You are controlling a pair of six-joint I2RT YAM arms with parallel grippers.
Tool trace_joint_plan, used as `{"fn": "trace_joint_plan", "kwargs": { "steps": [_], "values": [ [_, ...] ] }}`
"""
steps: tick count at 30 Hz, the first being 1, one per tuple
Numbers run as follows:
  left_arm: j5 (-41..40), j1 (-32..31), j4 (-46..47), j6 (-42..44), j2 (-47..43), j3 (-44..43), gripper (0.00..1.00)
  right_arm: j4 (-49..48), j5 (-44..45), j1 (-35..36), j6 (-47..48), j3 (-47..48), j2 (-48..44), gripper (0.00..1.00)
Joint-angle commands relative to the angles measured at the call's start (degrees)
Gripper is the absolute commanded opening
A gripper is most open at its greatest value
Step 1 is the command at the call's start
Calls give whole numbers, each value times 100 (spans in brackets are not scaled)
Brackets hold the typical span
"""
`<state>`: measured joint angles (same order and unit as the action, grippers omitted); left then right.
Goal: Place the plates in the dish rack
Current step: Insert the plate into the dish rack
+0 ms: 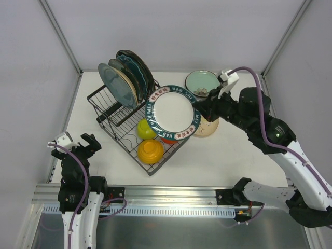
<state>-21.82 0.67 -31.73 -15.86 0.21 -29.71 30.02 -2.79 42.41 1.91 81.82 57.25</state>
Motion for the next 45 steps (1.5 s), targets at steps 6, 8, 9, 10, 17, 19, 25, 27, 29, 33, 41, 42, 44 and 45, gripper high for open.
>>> {"fn": "trace_joint_plan", "kwargs": {
  "steps": [6, 8, 9, 10, 17, 19, 25, 27, 29, 33, 41, 42, 44, 45],
  "values": [
    [-208, -49, 79, 12, -803, 18, 99, -1507, 1543, 1435, 907, 852, 769, 1],
    [-208, -49, 79, 12, -794, 18, 99, -1841, 1780, 1620, 1152, 1037, 1050, 1],
    [-217, -49, 87, 12, -794, 18, 99, -2155, 1921, 1838, 1249, 1055, 1129, 1],
    [-217, -49, 79, 12, -794, 18, 99, -2324, 2166, 1936, 1511, 1081, 1313, 1],
    [-252, -49, 96, 12, -794, 27, 99, -3352, 2344, 2411, 2058, 1626, 2026, 1],
    [-261, -49, 96, 21, -785, 27, 99, -3563, 2467, 2517, 2320, 1705, 2245, 0],
    [-279, -49, 114, 30, -785, 36, 99, -4556, 3036, 2956, 3060, 1943, 2887, 1],
    [-279, -49, 105, 30, -777, 36, 99, -5057, 3300, 3080, 3446, 2004, 3186, 1],
    [-270, -40, 105, 39, -794, 36, 99, -5338, 3442, 3150, 3753, 2144, 3527, 0],
    [-261, -49, 105, 39, -794, 36, 99, -5892, 3969, 3220, 4411, 2513, 4098, 1],
    [-252, -49, 114, 39, -812, 36, 99, -6675, 4637, 3247, 5398, 3251, 5067, 1],
    [-252, -49, 114, 48, -812, 45, 99, -6711, 4751, 3247, 5503, 3331, 5155, 0],
    [-252, -49, 114, 39, -812, 36, 99, -6676, 4866, 3256, 5749, 3611, 5418, 1],
    [-252, -49, 123, 48, -803, 36, 99, -6676, 4919, 3247, 5802, 3648, 5480, 0]
  ]
}}
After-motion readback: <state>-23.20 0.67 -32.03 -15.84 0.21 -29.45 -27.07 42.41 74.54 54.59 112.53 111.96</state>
